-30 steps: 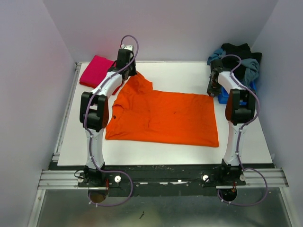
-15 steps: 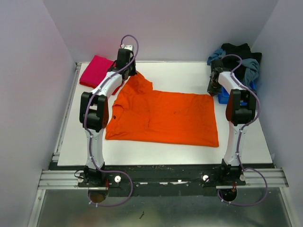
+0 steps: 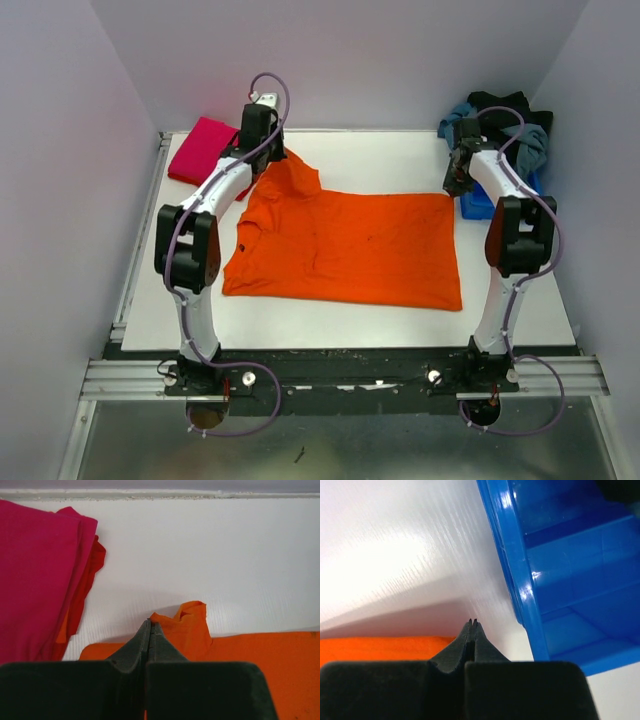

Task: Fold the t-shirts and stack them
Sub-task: Grap the side of the flattened tshirt furthest away from the robot with both arms, then fold the other side of the tshirt into a rectangle

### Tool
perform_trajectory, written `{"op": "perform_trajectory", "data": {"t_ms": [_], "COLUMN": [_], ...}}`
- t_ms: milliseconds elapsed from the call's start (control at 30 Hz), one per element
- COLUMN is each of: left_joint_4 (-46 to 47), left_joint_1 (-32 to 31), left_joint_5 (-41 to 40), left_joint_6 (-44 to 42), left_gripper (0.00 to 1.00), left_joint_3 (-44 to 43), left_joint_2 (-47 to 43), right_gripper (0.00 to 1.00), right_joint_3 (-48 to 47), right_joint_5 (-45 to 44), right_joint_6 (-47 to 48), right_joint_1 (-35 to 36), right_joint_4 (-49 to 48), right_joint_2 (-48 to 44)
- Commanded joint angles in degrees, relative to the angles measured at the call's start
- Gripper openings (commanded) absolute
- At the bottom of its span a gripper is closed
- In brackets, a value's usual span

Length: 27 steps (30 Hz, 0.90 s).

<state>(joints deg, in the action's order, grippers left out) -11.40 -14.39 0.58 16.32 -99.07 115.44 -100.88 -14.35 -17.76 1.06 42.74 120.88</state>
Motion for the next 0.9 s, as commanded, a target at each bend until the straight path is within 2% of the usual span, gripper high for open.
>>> {"op": "perform_trajectory", "data": {"t_ms": [0,400,600,867], "left_joint_4": [3.31,7.79,10.43,8.67], "left_joint_1": [-0.37,-0.9,-3.18,-3.54], "left_joint_5": [-2.51,-4.53,-10.06,-15.17], "left_joint_6": [-0.06,0.47,2.32,1.97], "left_gripper": [0.0,0.0,0.0,0.0], "left_joint_3": [5.98,18.9,26.9,31.29], "left_joint_2": [-5.92,-16.64,-22.53,-28.68], "right_gripper": [0.01,0.01,0.01,0.01], "right_joint_3": [3.49,14.91,20.36,26.34], "right_joint_5": [-0.77,1.43,1.78,1.95], "right_joint_6": [-0.52,-2.28,-3.6,-5.35], "right_joint_1": [-0.27,-0.27,-0.27,-0.27], "right_joint_4": [-0.81,-4.24,-5.21,-6.62], "right_joint_2": [-3.19,-12.68,-16.46,-20.51]}}
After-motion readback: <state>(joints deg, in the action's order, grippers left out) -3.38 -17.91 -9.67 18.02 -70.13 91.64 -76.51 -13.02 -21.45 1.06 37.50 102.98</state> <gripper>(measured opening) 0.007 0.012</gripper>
